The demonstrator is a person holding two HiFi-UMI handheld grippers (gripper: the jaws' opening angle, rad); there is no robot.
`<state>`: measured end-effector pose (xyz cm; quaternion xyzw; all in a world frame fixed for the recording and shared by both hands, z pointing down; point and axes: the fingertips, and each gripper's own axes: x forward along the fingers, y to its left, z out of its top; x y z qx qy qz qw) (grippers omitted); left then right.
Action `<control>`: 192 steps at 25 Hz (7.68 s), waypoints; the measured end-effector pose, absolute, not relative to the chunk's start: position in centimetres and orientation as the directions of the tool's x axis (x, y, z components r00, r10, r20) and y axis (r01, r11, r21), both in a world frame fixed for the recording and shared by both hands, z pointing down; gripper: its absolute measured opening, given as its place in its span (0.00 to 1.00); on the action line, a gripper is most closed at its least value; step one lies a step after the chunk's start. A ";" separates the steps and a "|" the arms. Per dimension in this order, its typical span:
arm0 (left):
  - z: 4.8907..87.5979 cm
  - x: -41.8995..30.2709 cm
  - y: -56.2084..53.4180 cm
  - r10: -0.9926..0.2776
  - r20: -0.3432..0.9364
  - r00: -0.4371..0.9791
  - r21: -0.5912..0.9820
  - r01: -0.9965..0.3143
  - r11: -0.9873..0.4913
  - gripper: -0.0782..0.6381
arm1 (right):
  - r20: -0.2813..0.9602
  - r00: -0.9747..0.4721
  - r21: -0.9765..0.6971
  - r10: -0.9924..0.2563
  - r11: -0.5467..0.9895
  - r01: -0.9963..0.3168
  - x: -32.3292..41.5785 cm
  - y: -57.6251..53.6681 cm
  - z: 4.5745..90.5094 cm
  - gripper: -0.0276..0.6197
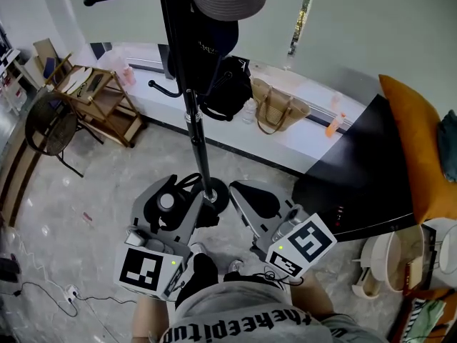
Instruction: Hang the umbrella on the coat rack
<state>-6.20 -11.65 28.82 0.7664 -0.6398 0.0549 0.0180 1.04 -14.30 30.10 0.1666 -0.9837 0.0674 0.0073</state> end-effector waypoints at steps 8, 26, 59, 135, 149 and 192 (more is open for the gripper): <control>29.5 -7.7 -13.7 -0.959 0.154 0.238 -0.031 -0.969 -0.245 0.39 | 0.046 -0.924 -0.139 -0.380 0.913 -0.383 -0.5 -15.9 30.3 0.06; 31.7 -9.6 -17.9 -0.911 0.184 0.370 -0.021 -0.925 -0.380 0.39 | 0.075 -0.866 -0.139 -0.494 0.855 -0.500 -2.7 -18.5 30.9 0.06; 35.8 -10.1 -22.3 -0.842 0.236 0.486 -0.024 -0.863 -0.505 0.39 | 0.134 -0.773 -0.149 -0.620 0.759 -0.634 -2.9 -20.7 32.7 0.06; 33.8 -13.8 -19.3 -0.934 0.102 0.343 -0.044 -0.936 -0.349 0.13 | 0.125 -0.865 -0.139 -0.486 0.855 -0.500 -5.3 -18.5 31.8 0.06; 30.2 -15.3 -14.1 -0.969 -0.013 0.247 0.051 -0.968 -0.247 0.13 | 0.108 -0.933 -0.128 -0.343 0.926 -0.355 -7.5 -15.7 31.2 0.06; 29.0 -11.7 -6.6 -0.995 -0.024 0.098 0.002 -0.995 -0.098 0.13 | 0.056 -0.988 -0.068 -0.146 0.986 -0.150 -6.7 -9.8 29.5 0.06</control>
